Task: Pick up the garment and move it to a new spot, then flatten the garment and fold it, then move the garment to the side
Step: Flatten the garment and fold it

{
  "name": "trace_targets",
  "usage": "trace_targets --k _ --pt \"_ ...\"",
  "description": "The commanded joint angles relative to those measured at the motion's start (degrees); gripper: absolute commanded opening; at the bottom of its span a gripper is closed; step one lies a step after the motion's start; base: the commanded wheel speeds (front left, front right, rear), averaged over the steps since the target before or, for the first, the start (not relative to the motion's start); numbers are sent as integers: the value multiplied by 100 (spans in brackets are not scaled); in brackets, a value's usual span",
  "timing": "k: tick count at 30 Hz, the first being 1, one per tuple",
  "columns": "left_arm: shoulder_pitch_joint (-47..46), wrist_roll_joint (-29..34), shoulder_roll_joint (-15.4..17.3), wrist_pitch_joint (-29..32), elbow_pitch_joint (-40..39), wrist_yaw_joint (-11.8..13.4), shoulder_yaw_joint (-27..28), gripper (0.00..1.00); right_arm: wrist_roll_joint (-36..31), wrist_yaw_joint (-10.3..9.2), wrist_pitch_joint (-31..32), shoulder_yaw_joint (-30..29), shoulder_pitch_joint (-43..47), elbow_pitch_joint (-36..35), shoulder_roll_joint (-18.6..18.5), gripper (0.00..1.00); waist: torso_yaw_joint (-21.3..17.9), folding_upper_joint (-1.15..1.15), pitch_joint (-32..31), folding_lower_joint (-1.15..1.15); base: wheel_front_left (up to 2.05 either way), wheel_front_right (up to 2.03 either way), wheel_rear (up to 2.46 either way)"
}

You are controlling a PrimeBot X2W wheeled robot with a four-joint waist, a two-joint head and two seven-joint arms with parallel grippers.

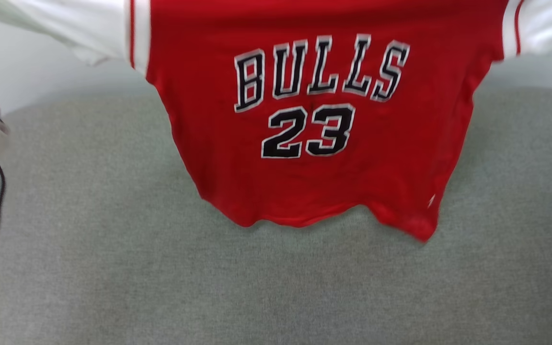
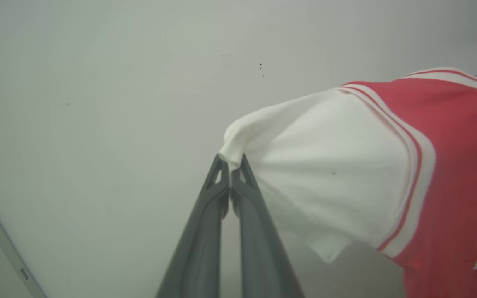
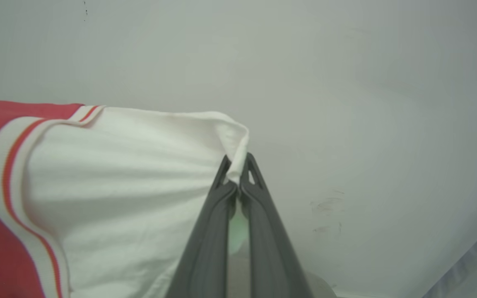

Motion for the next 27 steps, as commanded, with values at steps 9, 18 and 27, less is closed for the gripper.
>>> trace_targets --k 9,18,27 --pt "-1475 142 217 85 716 -510 -131 0 -226 -12 -211 -8 -1487 429 -10 0 42 0 1223 0 0 0 0" --pt "-3618 641 -35 -130 1917 -999 -573 0 -657 -13 -793 -233 -3180 1389 91 0 206 0 2356 0 0 0 0" --pt "-5785 1359 -675 -1300 3745 -1180 -1008 0 -1040 -13 -1841 -594 -4808 2625 332 0 380 0 3346 0 0 0 0"
